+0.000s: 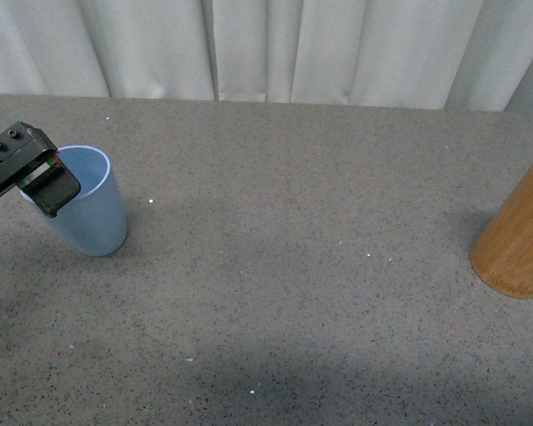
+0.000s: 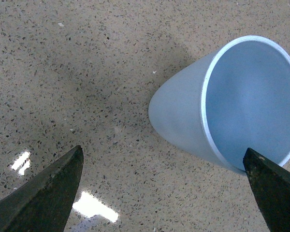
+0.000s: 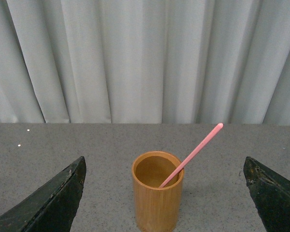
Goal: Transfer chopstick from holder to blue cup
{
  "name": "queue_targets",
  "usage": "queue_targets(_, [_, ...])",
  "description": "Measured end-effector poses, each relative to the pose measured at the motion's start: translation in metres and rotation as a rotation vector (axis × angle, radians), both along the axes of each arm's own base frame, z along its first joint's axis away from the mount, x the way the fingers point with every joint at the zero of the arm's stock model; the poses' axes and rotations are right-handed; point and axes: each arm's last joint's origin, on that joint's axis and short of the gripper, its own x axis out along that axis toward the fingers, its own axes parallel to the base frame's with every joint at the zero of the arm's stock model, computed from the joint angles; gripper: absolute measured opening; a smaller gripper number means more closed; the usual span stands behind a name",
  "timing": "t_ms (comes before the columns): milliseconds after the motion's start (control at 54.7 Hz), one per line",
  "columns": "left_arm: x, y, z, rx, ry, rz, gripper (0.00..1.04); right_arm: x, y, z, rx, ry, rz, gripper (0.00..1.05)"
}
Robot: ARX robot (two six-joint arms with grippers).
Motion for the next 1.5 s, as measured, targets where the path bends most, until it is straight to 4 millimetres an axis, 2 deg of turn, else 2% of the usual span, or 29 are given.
queue_targets(238, [0.003,-0.001,-0.002,0.001,0.008,0.001,0.98,0.000,0.000,0.000,0.000,0.000,0.000,0.95])
queue_targets(567, [0.010,0.003,-0.015,-0.011,0.044,0.040,0.97,0.000,0.000,0.000,0.000,0.000,0.000,0.95])
queue_targets(950, [0.014,0.003,-0.015,-0.030,0.022,0.044,0.42,0.000,0.000,0.000,0.000,0.000,0.000,0.95])
queue_targets(1133, [0.011,0.003,-0.005,-0.061,-0.023,0.023,0.03,0.000,0.000,0.000,0.000,0.000,0.000,0.95])
queue_targets(1352, [0.009,0.002,0.010,-0.032,-0.080,-0.044,0.04,0.000,0.000,0.000,0.000,0.000,0.000,0.95])
queue_targets(1499, [0.019,-0.014,0.022,0.010,-0.112,-0.188,0.04,0.000,0.000,0.000,0.000,0.000,0.000,0.95])
